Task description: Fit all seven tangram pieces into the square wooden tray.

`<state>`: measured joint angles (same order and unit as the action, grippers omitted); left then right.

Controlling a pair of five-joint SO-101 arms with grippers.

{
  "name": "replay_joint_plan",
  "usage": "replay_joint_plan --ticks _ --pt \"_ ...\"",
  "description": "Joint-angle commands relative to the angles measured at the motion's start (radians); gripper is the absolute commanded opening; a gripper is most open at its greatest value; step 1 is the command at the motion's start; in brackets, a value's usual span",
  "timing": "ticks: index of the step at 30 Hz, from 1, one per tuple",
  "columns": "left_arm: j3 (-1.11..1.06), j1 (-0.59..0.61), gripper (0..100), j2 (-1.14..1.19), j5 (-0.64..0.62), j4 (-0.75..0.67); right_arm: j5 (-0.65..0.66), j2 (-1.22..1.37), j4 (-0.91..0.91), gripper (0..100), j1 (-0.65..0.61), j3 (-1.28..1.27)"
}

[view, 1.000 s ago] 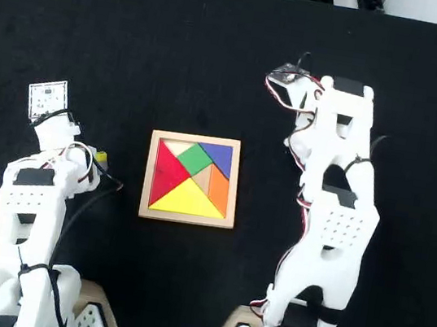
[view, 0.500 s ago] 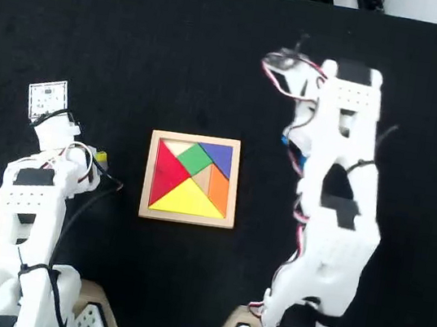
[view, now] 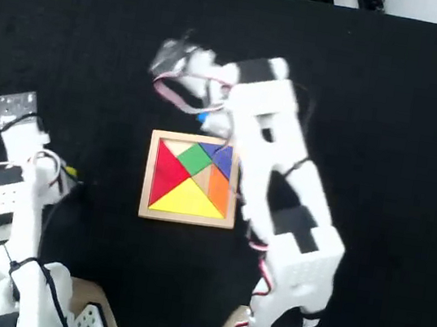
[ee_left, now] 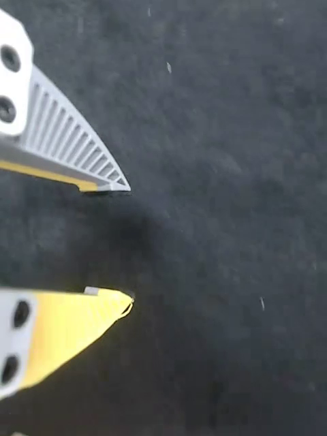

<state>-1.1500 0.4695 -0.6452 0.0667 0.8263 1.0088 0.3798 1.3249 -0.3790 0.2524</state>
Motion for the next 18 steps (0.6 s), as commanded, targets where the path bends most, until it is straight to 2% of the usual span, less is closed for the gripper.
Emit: replay_joint_plan --ticks 1,5,18 --pt "-0.033 0.094 23 -0.025 0.109 0.015 0.08 -0.005 -0.123 1.0 -0.075 -0.064" --pt "-0.047 0.153 23 -0.025 0.129 0.014 0.084 0.001 -0.17 1.1 -0.118 -0.11" --pt "-0.05 0.151 23 -0.025 0.123 0.008 0.081 0.114 -0.278 1.1 -0.153 -0.114"
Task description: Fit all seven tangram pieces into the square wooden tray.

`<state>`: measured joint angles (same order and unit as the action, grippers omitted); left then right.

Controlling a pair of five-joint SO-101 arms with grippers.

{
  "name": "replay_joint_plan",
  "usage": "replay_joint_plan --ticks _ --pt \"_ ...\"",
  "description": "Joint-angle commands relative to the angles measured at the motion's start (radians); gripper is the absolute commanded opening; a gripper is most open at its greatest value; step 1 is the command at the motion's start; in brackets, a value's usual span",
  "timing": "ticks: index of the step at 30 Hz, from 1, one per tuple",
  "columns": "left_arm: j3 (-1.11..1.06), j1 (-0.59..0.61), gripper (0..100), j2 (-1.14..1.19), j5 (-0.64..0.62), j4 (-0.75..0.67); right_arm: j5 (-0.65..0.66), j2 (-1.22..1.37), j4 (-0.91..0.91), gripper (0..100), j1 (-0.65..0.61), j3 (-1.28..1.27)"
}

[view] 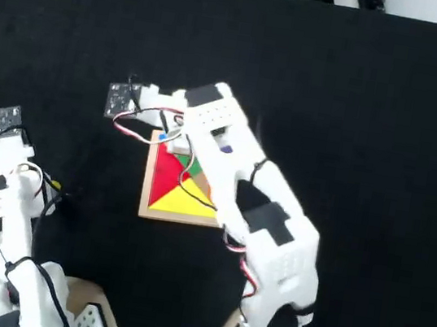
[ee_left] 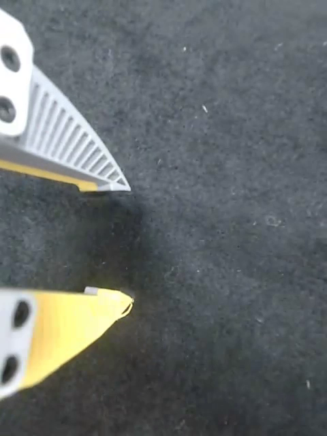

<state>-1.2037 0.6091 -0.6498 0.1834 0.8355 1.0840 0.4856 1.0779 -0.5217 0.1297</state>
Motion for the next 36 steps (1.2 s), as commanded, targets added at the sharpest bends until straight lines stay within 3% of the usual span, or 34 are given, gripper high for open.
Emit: replay_joint_plan --ticks 1,30,36 --pt "0.004 0.012 23 -0.02 0.006 -0.002 0.006 0.015 -0.037 1.1 -0.009 0.008" --pt "0.002 0.012 23 -0.02 -0.023 -0.003 0.002 0.016 -0.049 8.2 0.025 0.002" --pt "0.002 0.012 23 -0.02 -0.025 -0.003 0.002 -0.005 0.04 8.2 0.021 0.012"
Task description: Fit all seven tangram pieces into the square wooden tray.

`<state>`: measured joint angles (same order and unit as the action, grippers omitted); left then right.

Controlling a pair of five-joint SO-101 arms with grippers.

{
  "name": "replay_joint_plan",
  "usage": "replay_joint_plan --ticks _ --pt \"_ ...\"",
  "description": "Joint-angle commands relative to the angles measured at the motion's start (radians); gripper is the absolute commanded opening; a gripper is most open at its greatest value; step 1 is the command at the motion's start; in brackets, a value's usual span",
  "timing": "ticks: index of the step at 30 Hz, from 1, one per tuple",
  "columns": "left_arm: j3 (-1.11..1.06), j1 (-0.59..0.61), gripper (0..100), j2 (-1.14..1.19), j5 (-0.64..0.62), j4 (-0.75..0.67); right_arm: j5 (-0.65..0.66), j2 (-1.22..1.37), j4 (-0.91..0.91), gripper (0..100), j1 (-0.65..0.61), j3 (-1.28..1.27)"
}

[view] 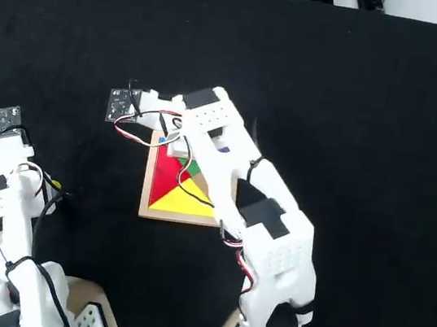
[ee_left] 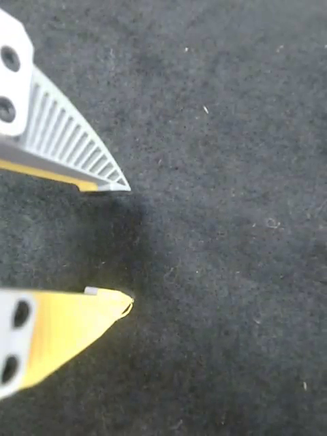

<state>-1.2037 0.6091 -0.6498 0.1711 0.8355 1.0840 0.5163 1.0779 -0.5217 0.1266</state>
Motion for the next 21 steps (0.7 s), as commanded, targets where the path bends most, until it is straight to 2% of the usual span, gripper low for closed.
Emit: replay_joint_plan --ticks 1,8,21 --pt "0.002 0.012 23 -0.02 -0.012 -0.003 0.002 -0.048 0.051 8.2 0.021 0.013" --pt "0.002 0.012 23 -0.02 -0.012 -0.003 0.002 -0.113 0.121 8.2 0.021 0.002" --pt "0.002 0.012 23 -0.02 -0.014 -0.003 0.002 -0.114 0.055 8.1 0.023 0.005"
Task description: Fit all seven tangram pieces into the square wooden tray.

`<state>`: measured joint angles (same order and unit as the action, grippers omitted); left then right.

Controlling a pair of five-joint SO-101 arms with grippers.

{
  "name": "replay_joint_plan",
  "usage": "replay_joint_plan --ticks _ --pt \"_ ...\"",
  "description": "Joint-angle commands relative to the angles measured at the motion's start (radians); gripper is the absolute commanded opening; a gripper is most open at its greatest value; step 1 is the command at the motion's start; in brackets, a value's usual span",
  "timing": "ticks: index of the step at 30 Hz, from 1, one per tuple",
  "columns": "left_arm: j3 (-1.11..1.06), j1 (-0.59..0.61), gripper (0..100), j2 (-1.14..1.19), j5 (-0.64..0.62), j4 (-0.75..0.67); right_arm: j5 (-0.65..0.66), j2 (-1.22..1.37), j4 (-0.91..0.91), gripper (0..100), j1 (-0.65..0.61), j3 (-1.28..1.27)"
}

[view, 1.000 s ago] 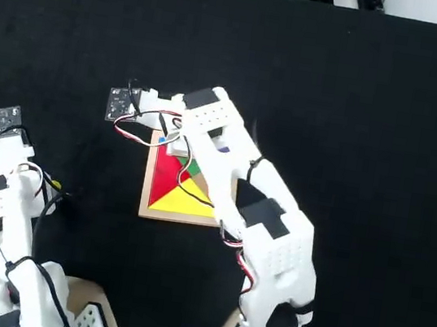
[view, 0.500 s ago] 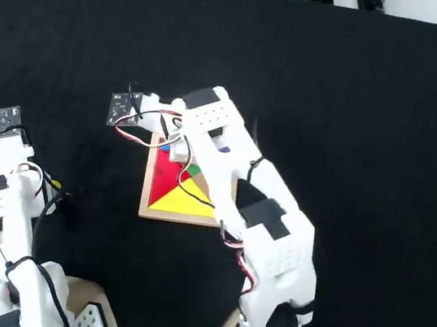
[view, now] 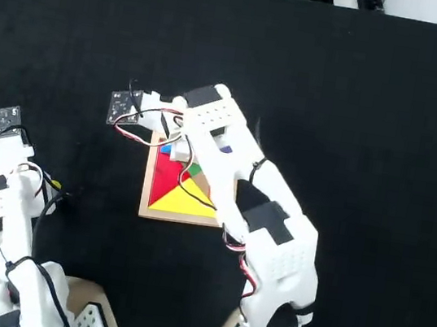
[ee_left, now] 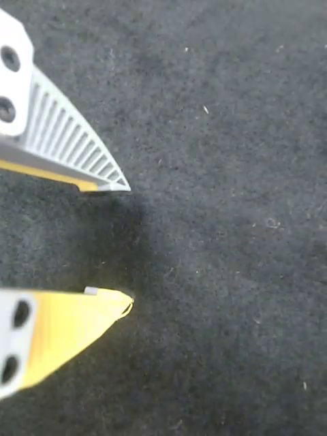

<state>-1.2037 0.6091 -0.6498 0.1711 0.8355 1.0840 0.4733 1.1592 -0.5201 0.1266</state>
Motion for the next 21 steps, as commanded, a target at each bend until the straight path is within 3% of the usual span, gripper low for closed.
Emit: replay_joint_plan --ticks 1,13,21 --pt "0.002 0.012 23 -0.02 -0.014 -0.003 0.002 -0.071 -0.025 8.1 0.021 0.005" --pt "0.002 0.012 23 -0.02 -0.014 -0.003 0.002 -0.074 -0.017 8.0 0.02 0.004" --pt "0.002 0.012 23 -0.02 -0.014 -0.003 0.002 -0.074 0.015 1.5 -0.012 0.007"
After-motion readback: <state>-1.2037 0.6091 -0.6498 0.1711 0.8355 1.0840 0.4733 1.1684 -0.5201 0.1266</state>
